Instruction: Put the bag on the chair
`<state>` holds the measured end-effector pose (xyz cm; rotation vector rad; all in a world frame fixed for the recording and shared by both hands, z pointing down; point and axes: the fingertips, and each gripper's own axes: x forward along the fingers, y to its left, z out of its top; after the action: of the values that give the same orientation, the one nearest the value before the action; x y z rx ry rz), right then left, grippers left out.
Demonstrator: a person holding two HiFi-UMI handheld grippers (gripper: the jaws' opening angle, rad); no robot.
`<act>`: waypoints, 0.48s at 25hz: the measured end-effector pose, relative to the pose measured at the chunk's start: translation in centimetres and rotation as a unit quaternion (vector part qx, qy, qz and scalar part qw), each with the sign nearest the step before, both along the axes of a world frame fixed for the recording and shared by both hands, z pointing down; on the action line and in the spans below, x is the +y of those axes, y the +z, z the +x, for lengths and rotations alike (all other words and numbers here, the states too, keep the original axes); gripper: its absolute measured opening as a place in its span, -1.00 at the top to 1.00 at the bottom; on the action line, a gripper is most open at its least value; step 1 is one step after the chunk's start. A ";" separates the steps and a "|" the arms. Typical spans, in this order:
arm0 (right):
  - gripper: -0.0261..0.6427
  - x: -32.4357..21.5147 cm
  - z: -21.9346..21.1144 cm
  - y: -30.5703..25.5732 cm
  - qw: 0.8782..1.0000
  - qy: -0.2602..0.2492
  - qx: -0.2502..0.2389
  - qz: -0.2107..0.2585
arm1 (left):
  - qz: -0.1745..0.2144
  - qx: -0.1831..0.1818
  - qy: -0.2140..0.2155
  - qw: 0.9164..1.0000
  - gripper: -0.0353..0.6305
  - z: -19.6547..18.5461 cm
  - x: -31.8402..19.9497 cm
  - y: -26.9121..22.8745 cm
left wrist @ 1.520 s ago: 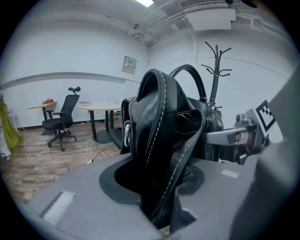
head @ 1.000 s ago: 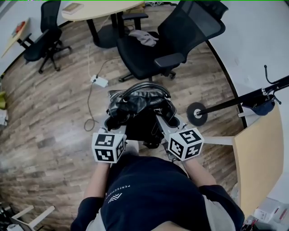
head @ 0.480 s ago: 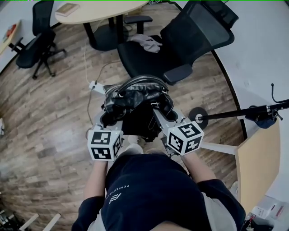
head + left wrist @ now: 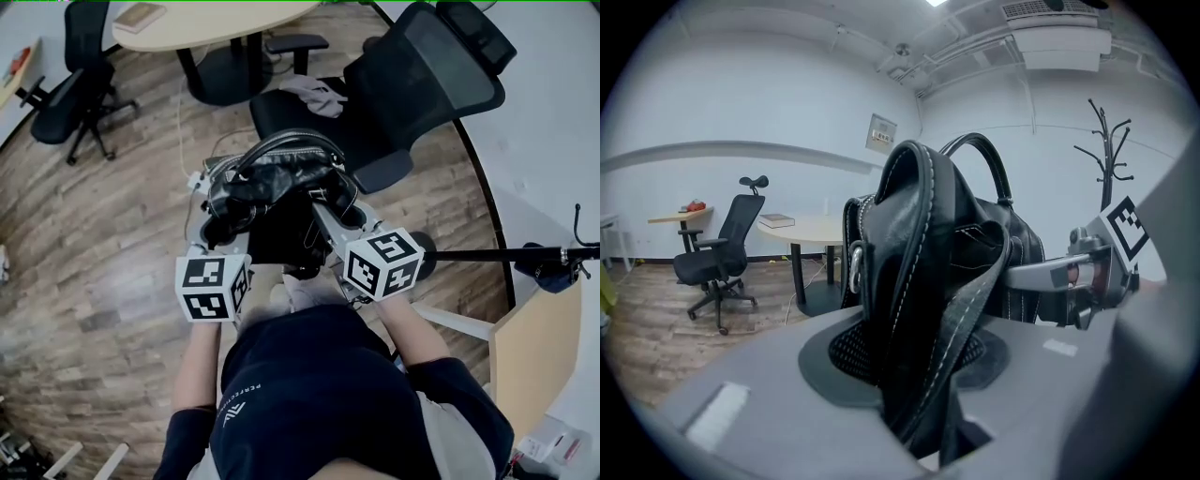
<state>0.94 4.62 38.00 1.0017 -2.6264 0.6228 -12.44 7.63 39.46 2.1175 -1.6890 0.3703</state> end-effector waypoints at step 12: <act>0.73 -13.3 -2.7 0.7 0.999 -0.054 0.001 -0.005 | -0.013 0.003 -0.058 0.998 0.41 -2.1 -11.3 0.7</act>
<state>-1.80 -8.70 38.72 0.8492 -2.6522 0.6081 -14.58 -3.67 40.17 1.9907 -1.7839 0.3481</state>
